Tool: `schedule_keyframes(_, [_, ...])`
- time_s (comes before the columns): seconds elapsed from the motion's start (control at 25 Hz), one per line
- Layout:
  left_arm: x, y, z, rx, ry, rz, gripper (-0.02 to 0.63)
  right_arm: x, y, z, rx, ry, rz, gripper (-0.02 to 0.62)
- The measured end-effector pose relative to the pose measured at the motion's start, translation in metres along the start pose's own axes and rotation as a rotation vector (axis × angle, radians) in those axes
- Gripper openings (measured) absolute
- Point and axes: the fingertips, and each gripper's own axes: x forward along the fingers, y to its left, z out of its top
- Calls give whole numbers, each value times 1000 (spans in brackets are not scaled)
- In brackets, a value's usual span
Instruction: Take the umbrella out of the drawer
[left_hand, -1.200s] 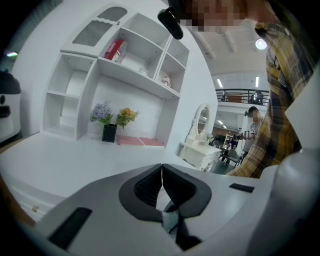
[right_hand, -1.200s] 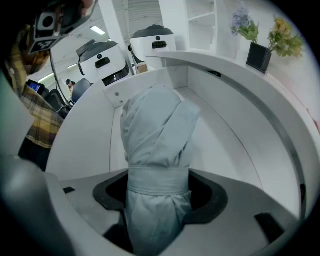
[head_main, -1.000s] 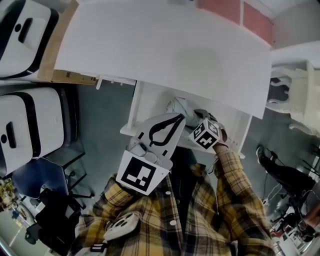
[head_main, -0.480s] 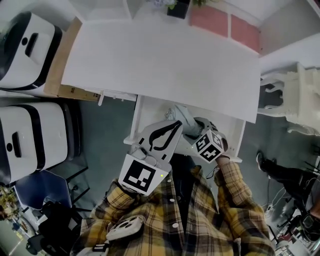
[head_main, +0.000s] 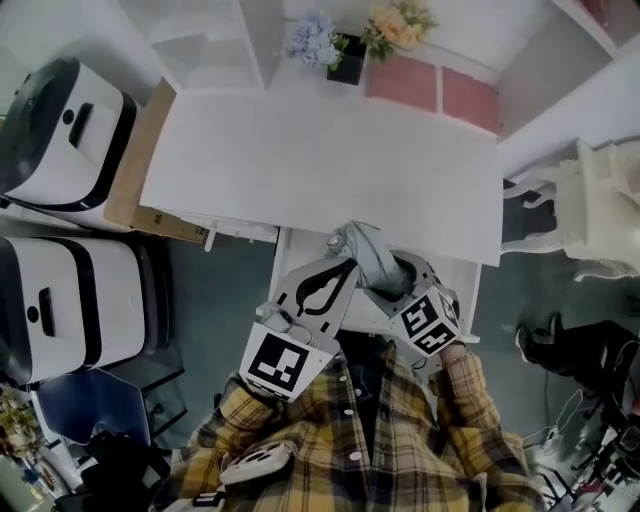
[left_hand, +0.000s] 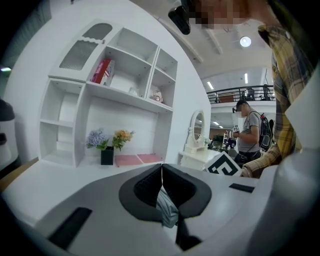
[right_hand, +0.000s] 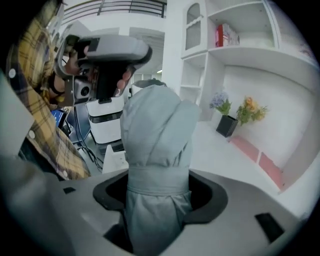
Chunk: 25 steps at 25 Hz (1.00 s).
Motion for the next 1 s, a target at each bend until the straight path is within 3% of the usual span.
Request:
schedule_keyframes(0.28, [-6, -4, 27, 2, -57, -11, 21, -45, -17, 39, 92, -146, -95, 304])
schedule_keyframes(0.6, [-16, -16, 53, 2, -112, -33, 21, -103, -29, 73, 344, -459, -75, 304])
schedule_keyframes(0.84, [-18, -19, 58, 4, -118, -58, 21, -154, -34, 106, 407, -674, -69, 304])
schedule_keyframes(1.0, [-17, -26, 61, 7, -122, -87, 21, -175, -27, 118, 388, -728, -64, 304])
